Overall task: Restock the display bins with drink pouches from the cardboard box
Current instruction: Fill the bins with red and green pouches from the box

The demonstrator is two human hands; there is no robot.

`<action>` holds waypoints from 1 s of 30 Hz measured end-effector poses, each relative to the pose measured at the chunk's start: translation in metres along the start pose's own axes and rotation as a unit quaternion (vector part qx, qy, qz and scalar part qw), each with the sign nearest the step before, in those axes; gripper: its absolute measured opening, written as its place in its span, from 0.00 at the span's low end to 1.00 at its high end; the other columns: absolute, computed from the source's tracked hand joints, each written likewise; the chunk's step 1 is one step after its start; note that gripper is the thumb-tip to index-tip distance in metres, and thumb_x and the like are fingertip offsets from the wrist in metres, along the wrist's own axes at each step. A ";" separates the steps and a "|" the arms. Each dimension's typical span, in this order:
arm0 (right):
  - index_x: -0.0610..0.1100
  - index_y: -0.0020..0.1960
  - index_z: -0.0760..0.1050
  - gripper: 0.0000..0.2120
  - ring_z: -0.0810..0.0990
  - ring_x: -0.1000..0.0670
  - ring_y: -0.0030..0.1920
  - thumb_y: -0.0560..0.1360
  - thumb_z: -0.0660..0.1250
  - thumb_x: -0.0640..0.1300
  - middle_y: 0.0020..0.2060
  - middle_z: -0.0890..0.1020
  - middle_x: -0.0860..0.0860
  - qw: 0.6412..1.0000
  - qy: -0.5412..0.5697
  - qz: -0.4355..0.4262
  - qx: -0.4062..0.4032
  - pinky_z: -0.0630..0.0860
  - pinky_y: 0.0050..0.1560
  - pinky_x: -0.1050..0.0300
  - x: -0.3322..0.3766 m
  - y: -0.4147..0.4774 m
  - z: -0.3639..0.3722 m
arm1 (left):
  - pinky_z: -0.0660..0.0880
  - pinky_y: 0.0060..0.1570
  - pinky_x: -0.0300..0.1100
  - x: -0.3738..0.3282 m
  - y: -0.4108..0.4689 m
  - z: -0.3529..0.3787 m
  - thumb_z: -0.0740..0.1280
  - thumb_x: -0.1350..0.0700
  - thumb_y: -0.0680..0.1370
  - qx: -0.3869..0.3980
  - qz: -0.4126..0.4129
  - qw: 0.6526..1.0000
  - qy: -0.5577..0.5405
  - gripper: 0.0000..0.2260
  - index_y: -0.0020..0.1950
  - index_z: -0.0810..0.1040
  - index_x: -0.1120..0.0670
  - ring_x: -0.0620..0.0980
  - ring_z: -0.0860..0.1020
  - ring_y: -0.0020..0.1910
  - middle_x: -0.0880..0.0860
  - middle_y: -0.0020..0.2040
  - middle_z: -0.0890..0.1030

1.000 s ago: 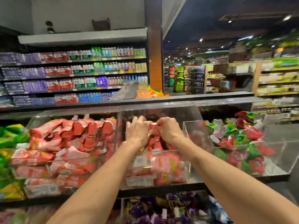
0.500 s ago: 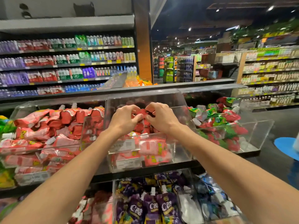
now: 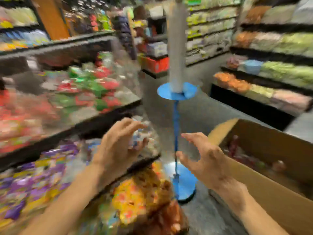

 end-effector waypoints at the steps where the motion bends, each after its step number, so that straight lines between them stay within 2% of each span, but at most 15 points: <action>1: 0.47 0.61 0.77 0.22 0.82 0.48 0.51 0.72 0.67 0.57 0.53 0.81 0.51 0.998 -0.029 0.046 0.011 0.81 0.49 0.50 -0.033 -0.022 -0.020 | 0.71 0.51 0.41 -0.022 0.007 0.039 0.69 0.52 0.75 0.024 0.019 1.000 -0.001 0.10 0.55 0.81 0.53 0.51 0.76 0.49 0.52 0.50 0.80; 4: 0.49 0.63 0.76 0.21 0.80 0.47 0.56 0.73 0.69 0.56 0.56 0.80 0.52 0.978 -0.094 0.182 0.024 0.79 0.53 0.49 -0.115 -0.084 -0.079 | 0.68 0.50 0.39 -0.086 0.028 0.149 0.67 0.48 0.75 0.106 0.059 0.992 -0.039 0.13 0.55 0.81 0.53 0.52 0.77 0.48 0.52 0.49 0.80; 6: 0.51 0.65 0.74 0.20 0.77 0.50 0.60 0.75 0.70 0.56 0.59 0.78 0.54 0.957 -0.118 0.264 0.024 0.75 0.57 0.52 -0.160 -0.117 -0.115 | 0.71 0.50 0.41 -0.130 0.045 0.213 0.67 0.48 0.75 0.166 0.071 0.981 -0.073 0.13 0.55 0.81 0.52 0.55 0.79 0.48 0.51 0.50 0.80; 8: 0.52 0.66 0.73 0.20 0.76 0.51 0.62 0.76 0.69 0.57 0.60 0.77 0.55 0.934 -0.118 0.338 0.023 0.72 0.58 0.54 -0.201 -0.140 -0.143 | 0.72 0.52 0.45 -0.171 0.062 0.270 0.69 0.51 0.75 0.241 0.075 0.963 -0.096 0.13 0.58 0.81 0.52 0.56 0.79 0.52 0.52 0.53 0.81; 10: 0.51 0.66 0.73 0.20 0.75 0.51 0.62 0.77 0.68 0.56 0.59 0.76 0.55 0.911 -0.096 0.401 0.019 0.71 0.57 0.56 -0.237 -0.154 -0.162 | 0.72 0.53 0.45 -0.199 0.079 0.324 0.70 0.53 0.76 0.309 0.057 0.942 -0.118 0.12 0.59 0.81 0.52 0.55 0.79 0.54 0.53 0.54 0.80; 13: 0.49 0.66 0.73 0.19 0.74 0.49 0.63 0.78 0.68 0.53 0.60 0.77 0.52 0.881 -0.066 0.469 0.015 0.69 0.58 0.57 -0.286 -0.161 -0.174 | 0.74 0.46 0.44 -0.223 0.102 0.399 0.71 0.51 0.75 0.373 0.013 0.918 -0.133 0.10 0.55 0.81 0.51 0.54 0.81 0.51 0.51 0.49 0.82; 15: 0.48 0.65 0.73 0.18 0.74 0.48 0.64 0.78 0.68 0.53 0.61 0.77 0.50 0.863 -0.053 0.501 0.021 0.70 0.61 0.55 -0.321 -0.162 -0.175 | 0.72 0.44 0.43 -0.226 0.112 0.448 0.72 0.50 0.75 0.422 -0.037 0.894 -0.145 0.11 0.56 0.80 0.52 0.53 0.81 0.53 0.51 0.48 0.82; 17: 0.48 0.66 0.72 0.19 0.74 0.48 0.64 0.78 0.68 0.54 0.62 0.77 0.50 0.848 -0.045 0.527 0.044 0.71 0.61 0.53 -0.354 -0.160 -0.173 | 0.75 0.50 0.44 -0.220 0.120 0.496 0.73 0.48 0.75 0.463 -0.089 0.868 -0.156 0.17 0.61 0.79 0.54 0.54 0.81 0.55 0.53 0.53 0.83; 20: 0.47 0.69 0.71 0.23 0.74 0.50 0.64 0.78 0.68 0.56 0.63 0.77 0.51 0.820 -0.012 0.566 0.082 0.71 0.60 0.57 -0.408 -0.154 -0.166 | 0.78 0.52 0.46 -0.199 0.133 0.567 0.74 0.47 0.74 0.499 -0.159 0.835 -0.166 0.20 0.62 0.77 0.55 0.56 0.82 0.52 0.54 0.54 0.82; 23: 0.45 0.69 0.72 0.25 0.76 0.50 0.61 0.77 0.70 0.55 0.63 0.78 0.50 0.776 0.013 0.624 0.091 0.73 0.61 0.58 -0.469 -0.147 -0.148 | 0.75 0.53 0.45 -0.173 0.144 0.639 0.73 0.49 0.75 0.518 -0.226 0.810 -0.158 0.20 0.64 0.75 0.55 0.53 0.79 0.55 0.54 0.57 0.82; 25: 0.45 0.67 0.74 0.22 0.77 0.51 0.57 0.76 0.71 0.53 0.60 0.79 0.51 0.736 0.050 0.670 0.085 0.75 0.60 0.55 -0.512 -0.143 -0.126 | 0.74 0.60 0.47 -0.157 0.151 0.684 0.73 0.50 0.76 0.528 -0.261 0.794 -0.151 0.24 0.69 0.71 0.55 0.56 0.76 0.62 0.56 0.63 0.79; 28: 0.45 0.64 0.74 0.20 0.76 0.51 0.55 0.76 0.72 0.50 0.58 0.79 0.49 0.667 0.105 0.734 0.070 0.74 0.59 0.55 -0.569 -0.140 -0.084 | 0.70 0.68 0.51 -0.140 0.158 0.743 0.75 0.53 0.74 0.539 -0.235 0.797 -0.138 0.36 0.77 0.61 0.53 0.59 0.71 0.70 0.57 0.71 0.73; 30: 0.46 0.65 0.74 0.21 0.77 0.49 0.58 0.75 0.72 0.51 0.60 0.79 0.49 0.632 0.115 0.763 0.071 0.74 0.61 0.53 -0.602 -0.145 -0.054 | 0.67 0.69 0.50 -0.130 0.155 0.781 0.75 0.56 0.74 0.562 -0.200 0.789 -0.146 0.39 0.79 0.58 0.54 0.58 0.69 0.71 0.56 0.73 0.71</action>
Point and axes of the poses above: each hand's wrist, its own y-axis towards the middle knuckle, its own z-axis out of the palm, x = y × z, the point moved 3 cm from there along y, towards the middle knuckle
